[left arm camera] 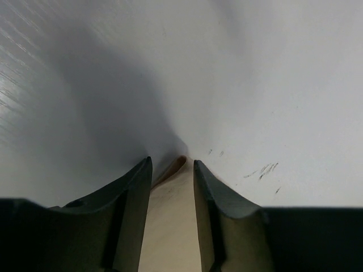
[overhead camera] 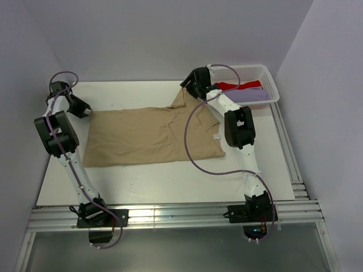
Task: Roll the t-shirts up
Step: Fold the tshirt
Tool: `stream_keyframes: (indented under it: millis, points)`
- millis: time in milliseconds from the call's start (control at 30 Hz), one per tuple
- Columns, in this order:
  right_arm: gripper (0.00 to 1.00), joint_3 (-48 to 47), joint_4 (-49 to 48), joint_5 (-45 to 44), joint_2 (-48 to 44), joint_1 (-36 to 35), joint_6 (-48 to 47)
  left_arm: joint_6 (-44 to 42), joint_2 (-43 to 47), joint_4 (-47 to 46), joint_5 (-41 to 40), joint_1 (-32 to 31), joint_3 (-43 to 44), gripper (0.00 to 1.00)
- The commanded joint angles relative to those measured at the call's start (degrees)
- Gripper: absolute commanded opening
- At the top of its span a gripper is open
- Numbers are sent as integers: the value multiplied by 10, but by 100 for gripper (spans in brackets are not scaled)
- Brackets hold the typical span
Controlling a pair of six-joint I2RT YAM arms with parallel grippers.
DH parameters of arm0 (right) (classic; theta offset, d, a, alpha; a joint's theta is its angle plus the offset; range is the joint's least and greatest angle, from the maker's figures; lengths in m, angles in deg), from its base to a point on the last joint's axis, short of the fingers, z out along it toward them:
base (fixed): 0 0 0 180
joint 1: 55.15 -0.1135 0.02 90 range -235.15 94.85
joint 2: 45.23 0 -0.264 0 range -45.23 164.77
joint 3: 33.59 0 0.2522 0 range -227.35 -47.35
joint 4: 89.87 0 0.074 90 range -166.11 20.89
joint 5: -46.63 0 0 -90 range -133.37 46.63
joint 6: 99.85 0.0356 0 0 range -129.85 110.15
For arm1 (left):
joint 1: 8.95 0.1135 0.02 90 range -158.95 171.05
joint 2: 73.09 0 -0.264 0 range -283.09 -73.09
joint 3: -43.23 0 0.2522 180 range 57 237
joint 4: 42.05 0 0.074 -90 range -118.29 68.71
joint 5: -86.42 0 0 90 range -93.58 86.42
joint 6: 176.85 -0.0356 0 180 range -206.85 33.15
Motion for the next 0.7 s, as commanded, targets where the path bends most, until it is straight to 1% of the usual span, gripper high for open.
stream_keyframes:
  millis: [0, 133, 200, 300, 400, 433, 567, 600, 633, 667]
  points:
    - [69, -19, 11, -39, 3, -8, -3, -17, -21, 3, -14, -9, 14, 43]
    - [69, -16, 18, -52, -1, -10, -4, -21, -26, 5, -21, -20, 19, 45]
    - [69, -18, 27, -57, -2, -9, -7, -22, -31, 9, -29, -26, 24, 44]
    - [69, -12, 32, -63, -9, -9, -11, -22, -34, 19, -41, -30, 30, 39]
    - [67, 6, 21, -68, -19, -10, -15, -23, -34, 22, -49, -30, 31, 28]
    - [67, 6, 22, -70, -21, -9, -18, -24, -34, 22, -49, -31, 30, 22]
    - [67, -26, 54, -86, -13, -14, -32, -29, -39, 28, -53, -31, 34, 10]
    - [67, -31, 60, -93, -12, -15, -39, -30, -40, 30, -53, -32, 36, 3]
    - [67, -36, 67, -99, -12, -17, -46, -32, -39, 30, -54, -32, 37, 0]
    - [67, -45, 81, -105, -14, -21, -52, -33, -34, 32, -60, -33, 37, 0]
